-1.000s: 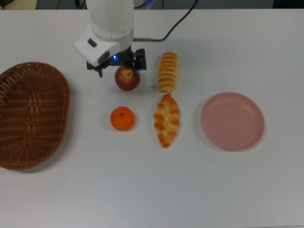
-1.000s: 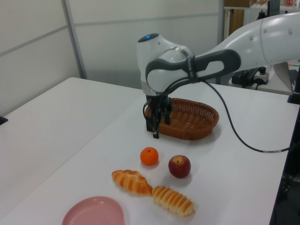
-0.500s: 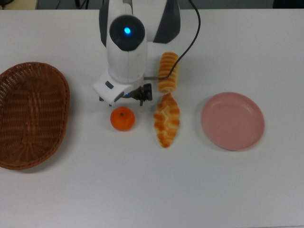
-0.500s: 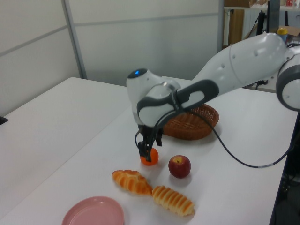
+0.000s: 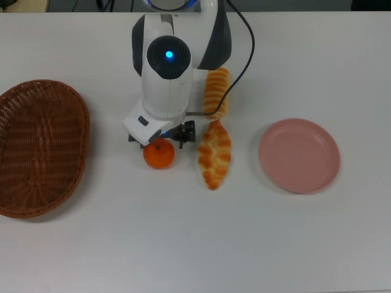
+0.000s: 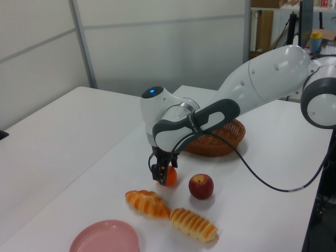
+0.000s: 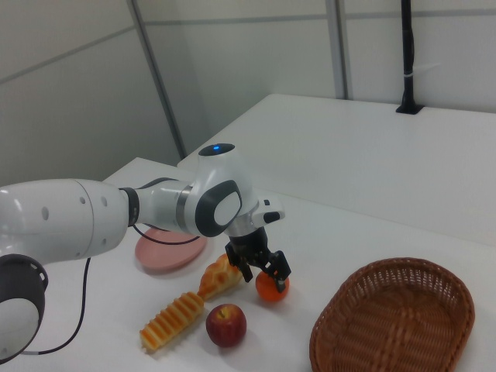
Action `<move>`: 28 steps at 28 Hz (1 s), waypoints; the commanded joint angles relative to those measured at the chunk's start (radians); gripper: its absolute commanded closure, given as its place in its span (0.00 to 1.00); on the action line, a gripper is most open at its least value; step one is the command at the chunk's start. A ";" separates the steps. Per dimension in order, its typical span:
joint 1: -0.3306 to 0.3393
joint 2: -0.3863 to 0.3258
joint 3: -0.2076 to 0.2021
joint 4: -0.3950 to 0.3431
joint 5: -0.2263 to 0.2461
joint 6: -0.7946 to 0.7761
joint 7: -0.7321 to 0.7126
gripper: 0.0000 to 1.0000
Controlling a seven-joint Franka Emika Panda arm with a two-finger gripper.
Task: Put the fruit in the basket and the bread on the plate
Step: 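Lift the orange and carry it over the wicker basket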
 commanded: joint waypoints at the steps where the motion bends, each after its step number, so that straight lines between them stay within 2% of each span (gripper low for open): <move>1: 0.007 0.026 -0.010 0.009 -0.032 0.060 0.058 0.10; 3: 0.005 0.026 -0.010 0.009 -0.035 0.065 0.063 0.20; 4: 0.004 0.026 -0.010 0.011 -0.030 0.065 0.064 0.37; 5: 0.002 0.026 -0.010 0.011 -0.026 0.065 0.068 0.47; 7: -0.001 0.026 -0.010 0.011 -0.020 0.064 0.089 0.62; 12: 0.002 0.022 -0.010 0.012 -0.032 0.062 0.117 0.77; 14: -0.001 0.009 -0.010 0.012 -0.030 0.057 0.118 0.87; 16: -0.004 -0.030 -0.019 0.030 -0.016 0.039 0.124 0.91; 20: -0.048 -0.086 -0.017 0.043 -0.001 -0.024 0.126 0.91; 21: -0.067 -0.110 -0.017 0.060 0.022 -0.042 0.124 0.91; 24: -0.097 -0.130 -0.022 0.067 0.051 -0.070 0.115 0.91; 28: -0.179 -0.152 -0.019 0.104 0.054 -0.073 0.072 0.91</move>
